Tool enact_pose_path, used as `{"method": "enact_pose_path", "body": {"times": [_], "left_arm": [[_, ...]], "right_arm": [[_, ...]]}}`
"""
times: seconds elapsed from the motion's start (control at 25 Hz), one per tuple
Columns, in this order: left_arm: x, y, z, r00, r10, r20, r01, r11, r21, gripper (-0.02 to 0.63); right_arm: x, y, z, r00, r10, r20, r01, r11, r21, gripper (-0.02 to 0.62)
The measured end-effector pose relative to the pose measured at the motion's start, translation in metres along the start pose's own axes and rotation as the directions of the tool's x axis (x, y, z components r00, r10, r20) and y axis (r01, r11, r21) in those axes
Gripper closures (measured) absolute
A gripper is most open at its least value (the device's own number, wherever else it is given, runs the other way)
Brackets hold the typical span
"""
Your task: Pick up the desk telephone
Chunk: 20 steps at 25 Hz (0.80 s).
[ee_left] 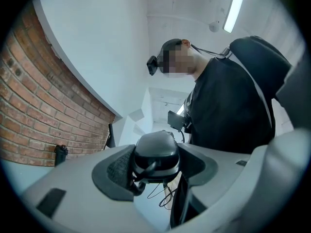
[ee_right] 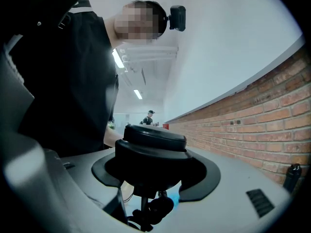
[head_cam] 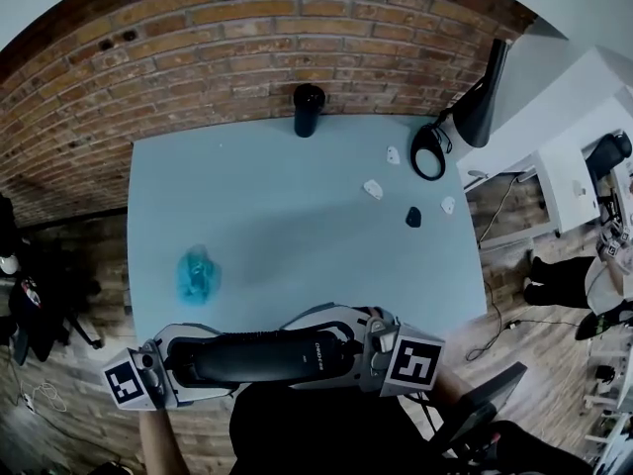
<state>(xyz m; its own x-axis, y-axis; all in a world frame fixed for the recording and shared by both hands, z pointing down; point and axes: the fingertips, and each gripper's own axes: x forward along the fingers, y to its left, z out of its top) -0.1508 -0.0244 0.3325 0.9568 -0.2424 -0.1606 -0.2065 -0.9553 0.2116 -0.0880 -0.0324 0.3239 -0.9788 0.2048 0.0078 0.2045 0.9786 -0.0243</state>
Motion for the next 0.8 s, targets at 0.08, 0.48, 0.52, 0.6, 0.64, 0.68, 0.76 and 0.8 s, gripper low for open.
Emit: {"method": "enact_pose_path", "body": {"times": [0.08,0.48,0.52,0.6,0.64,0.68,0.76,0.8], "left_arm": [[-0.001,0.0,0.004,0.999,0.005,0.035,-0.005,1.0,-0.006,0.313],[-0.007,0.0,0.0,1.0,0.013,0.015,-0.013,1.0,-0.011,0.313],[-0.007,0.001,-0.001,1.0,0.013,0.018,-0.013,1.0,-0.015,0.313],[-0.008,0.002,-0.002,0.999,0.017,0.029,-0.016,0.999,-0.03,0.313],[-0.008,0.002,-0.002,0.999,0.022,0.032,-0.021,0.999,-0.037,0.314],[-0.009,0.002,-0.003,0.999,0.028,0.029,-0.027,0.999,-0.041,0.314],[-0.011,0.001,-0.008,0.999,0.038,0.016,-0.037,0.998,-0.044,0.313],[-0.011,0.001,-0.01,0.999,0.039,0.014,-0.038,0.998,-0.045,0.314]], "right_arm": [[0.001,0.0,0.0,1.0,0.006,0.0,-0.006,1.0,-0.005,0.302],[0.007,0.0,-0.004,1.0,0.011,-0.015,-0.011,1.0,-0.006,0.302],[0.007,-0.001,-0.005,1.0,0.009,-0.015,-0.009,1.0,-0.007,0.302],[0.008,-0.002,-0.005,1.0,0.009,-0.011,-0.009,1.0,-0.015,0.302],[0.01,-0.002,-0.005,1.0,0.01,-0.006,-0.011,1.0,-0.018,0.302],[0.011,-0.003,-0.005,1.0,0.014,-0.002,-0.014,1.0,-0.018,0.302],[0.012,-0.002,-0.009,1.0,0.025,-0.011,-0.025,1.0,-0.014,0.302],[0.011,-0.001,-0.012,0.999,0.03,-0.022,-0.03,0.999,-0.012,0.302]]}}
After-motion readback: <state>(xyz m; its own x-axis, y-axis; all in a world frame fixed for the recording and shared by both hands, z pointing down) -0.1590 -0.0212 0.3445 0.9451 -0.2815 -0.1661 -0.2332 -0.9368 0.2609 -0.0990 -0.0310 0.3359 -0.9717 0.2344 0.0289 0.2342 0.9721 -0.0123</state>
